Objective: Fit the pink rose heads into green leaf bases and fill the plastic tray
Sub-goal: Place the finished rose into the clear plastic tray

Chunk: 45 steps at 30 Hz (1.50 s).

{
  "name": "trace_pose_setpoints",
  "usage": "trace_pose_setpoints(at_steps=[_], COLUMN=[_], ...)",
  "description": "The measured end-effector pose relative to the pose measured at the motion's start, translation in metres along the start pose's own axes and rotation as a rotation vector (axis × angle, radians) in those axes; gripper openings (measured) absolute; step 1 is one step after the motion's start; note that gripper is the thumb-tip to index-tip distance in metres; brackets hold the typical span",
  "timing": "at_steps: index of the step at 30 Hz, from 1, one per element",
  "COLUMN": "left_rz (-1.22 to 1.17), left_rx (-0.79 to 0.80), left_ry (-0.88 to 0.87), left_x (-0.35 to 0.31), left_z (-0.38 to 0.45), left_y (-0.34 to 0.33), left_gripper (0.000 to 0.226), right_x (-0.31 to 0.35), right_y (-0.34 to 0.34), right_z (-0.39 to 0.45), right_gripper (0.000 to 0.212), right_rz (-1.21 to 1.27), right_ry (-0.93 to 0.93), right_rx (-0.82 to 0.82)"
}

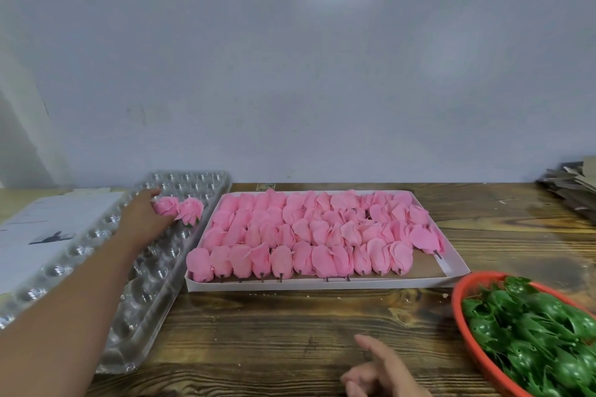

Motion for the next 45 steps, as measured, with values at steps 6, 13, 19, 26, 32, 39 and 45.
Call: trace_pose_setpoints(at_steps=[6,13,19,26,32,39,45], left_rz=[0.035,0.019,0.041,-0.051,-0.115,-0.171,-0.394], left_rx=[0.057,0.068,0.055,0.054,0.117,-0.125,-0.072], left_ry=[0.000,0.015,-0.008,0.019,0.065,0.053,-0.062], left_x=[-0.001,-0.002,-0.001,0.002,-0.001,-0.034,-0.093], left_z=[0.002,0.000,0.002,-0.005,-0.012,-0.065,-0.172], left_y=[-0.007,-0.007,-0.006,0.002,0.013,0.048,0.033], left_gripper=[0.066,0.060,0.059,0.071,0.088,0.070,0.042], right_x=[0.006,0.006,0.015,0.006,0.004,0.006,0.010], right_y=[-0.002,-0.001,0.003,0.005,0.003,0.007,0.009], right_z=[0.001,0.002,0.002,-0.001,-0.001,-0.001,-0.002], right_gripper=[0.074,0.067,0.074,0.082,0.049,0.043,0.038], right_rz=[0.041,-0.026,-0.089,-0.221,-0.194,-0.160,-0.152], right_ry=[0.019,0.091,0.078,0.042,-0.046,-0.087,-0.054], right_rx=[-0.008,-0.046,-0.036,-0.061,0.018,0.069,0.068])
Point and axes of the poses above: each hand's wrist, its own z-axis towards the middle knuckle, its own y-axis out of the back of the hand, x = y × z, the point moved 8 cm from there along z, towards the middle knuckle, and after that the axes turned 14 degrees about -x, right-handed, at the moved point
